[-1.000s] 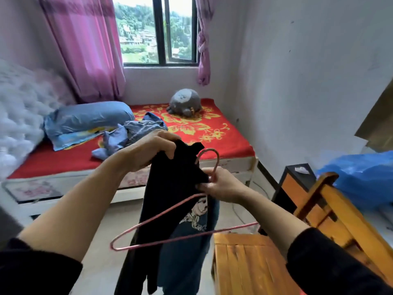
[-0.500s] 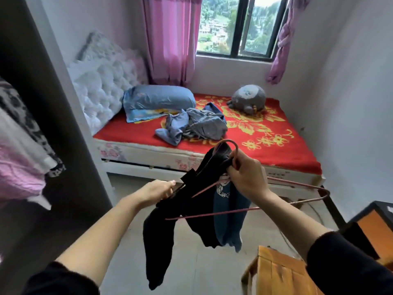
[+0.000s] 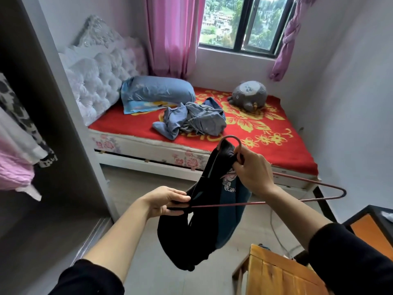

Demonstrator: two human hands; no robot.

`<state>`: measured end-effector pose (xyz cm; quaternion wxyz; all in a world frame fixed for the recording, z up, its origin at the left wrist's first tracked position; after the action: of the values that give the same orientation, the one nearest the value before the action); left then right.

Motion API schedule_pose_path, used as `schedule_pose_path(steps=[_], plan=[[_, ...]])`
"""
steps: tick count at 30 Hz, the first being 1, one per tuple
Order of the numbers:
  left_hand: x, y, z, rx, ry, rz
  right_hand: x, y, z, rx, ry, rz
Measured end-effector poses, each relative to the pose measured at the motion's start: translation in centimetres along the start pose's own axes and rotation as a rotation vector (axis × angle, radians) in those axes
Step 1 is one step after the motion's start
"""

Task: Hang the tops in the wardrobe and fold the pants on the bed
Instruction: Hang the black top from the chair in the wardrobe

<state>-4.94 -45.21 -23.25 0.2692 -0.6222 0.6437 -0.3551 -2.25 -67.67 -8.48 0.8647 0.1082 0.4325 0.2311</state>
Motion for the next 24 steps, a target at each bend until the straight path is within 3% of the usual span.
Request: schedule_pose_path(steps=[5, 11, 13, 18, 24], plan=[[0.3, -0.5, 0.4, 0.033, -0.076, 0.04, -0.8, -1.5, 0.4, 0.026, 0.004, 0.019], [-1.4, -2.0, 0.2, 0.128, -0.371, 0.134, -1.3, -3.2, 0.4, 0.059, 0.028, 0.056], [-1.6, -2.5, 0.2, 0.098, -0.415, -0.004, -1.1, -3.9, 0.1, 0.081, 0.048, 0.047], [-0.3, -5.5, 0.5, 0.086, -0.471, -0.698, -0.2, -5.9, -0.8, 0.149, 0.123, 0.042], [0.1, -10.8, -0.5, 0.219, -0.465, -1.066, -0.7, -7.6, -1.0, 0.114, 0.224, 0.067]])
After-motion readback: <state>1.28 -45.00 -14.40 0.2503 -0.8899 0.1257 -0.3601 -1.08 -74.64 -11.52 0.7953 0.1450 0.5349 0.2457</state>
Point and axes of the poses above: each hand's wrist, its own z-axis towards the middle knuckle, its own x-axis out of the palm, y = z × x, the point moved 6 cm from there along z, towards the middle knuckle, and after that the axes turned 12 degrees about -y, right-handed, at the moved point
